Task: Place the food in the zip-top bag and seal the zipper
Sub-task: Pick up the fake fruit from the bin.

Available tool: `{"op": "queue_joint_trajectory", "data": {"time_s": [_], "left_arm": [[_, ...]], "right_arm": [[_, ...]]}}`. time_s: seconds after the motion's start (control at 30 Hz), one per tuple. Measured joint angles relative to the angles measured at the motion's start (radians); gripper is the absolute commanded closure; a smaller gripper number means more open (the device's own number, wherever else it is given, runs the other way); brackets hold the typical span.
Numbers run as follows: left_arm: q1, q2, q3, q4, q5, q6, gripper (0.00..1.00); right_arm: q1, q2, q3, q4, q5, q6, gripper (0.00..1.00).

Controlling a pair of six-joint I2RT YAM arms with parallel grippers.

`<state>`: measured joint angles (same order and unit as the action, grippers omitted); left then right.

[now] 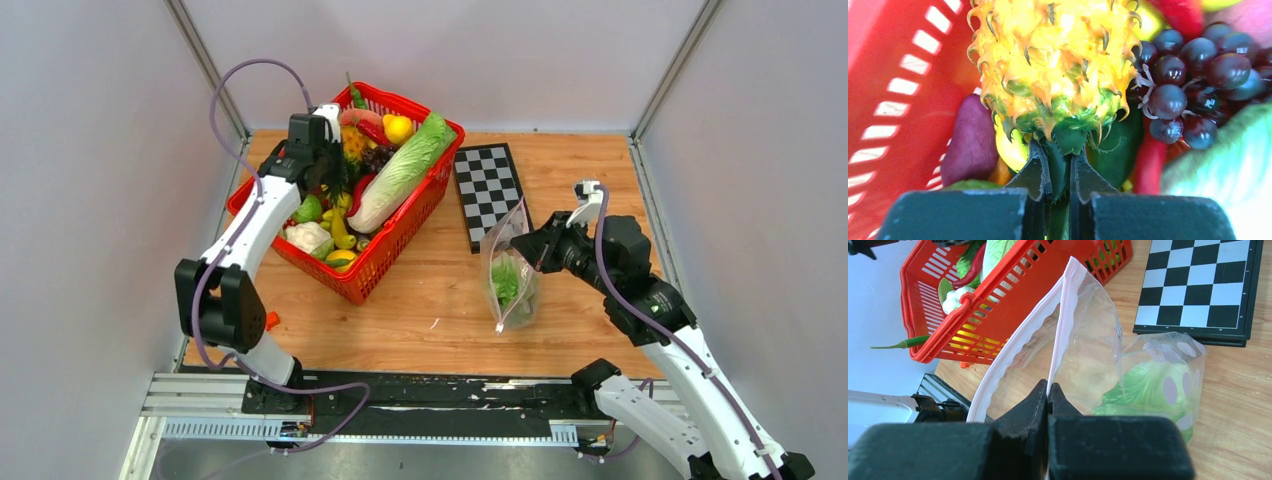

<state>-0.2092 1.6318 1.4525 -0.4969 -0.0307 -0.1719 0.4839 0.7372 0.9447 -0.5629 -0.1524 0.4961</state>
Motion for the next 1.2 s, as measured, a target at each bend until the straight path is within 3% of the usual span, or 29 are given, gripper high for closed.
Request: {"op": "queue_joint_trajectory", "data": {"time_s": [0.4,0.8,1.03,1.2], "left_arm": [[0.0,-0.322,-0.118,0.037,0.051,0.005,1.0],[-0.027,-0.6,-0.262,0.299,0.35,-0.192,1.0],[-0.312,-0.686,-0.386,0.653,0.411,-0.348,1.0],[-0.483,-0.643,-0.441,0.851,0.394,-0.394,1.0]], "right_arm": [[0.0,-0.01,0.0,0.001,-0.008,0.0,1.0],[0.0,0.009,-0.022,0.057,-0.035,0.027,1.0],[0.0,0.03,-0.022,0.08,-0.04,0.049,1.0],[0.0,0.041,-0.022,0.097,-0.042,0.069,1.0]]}}
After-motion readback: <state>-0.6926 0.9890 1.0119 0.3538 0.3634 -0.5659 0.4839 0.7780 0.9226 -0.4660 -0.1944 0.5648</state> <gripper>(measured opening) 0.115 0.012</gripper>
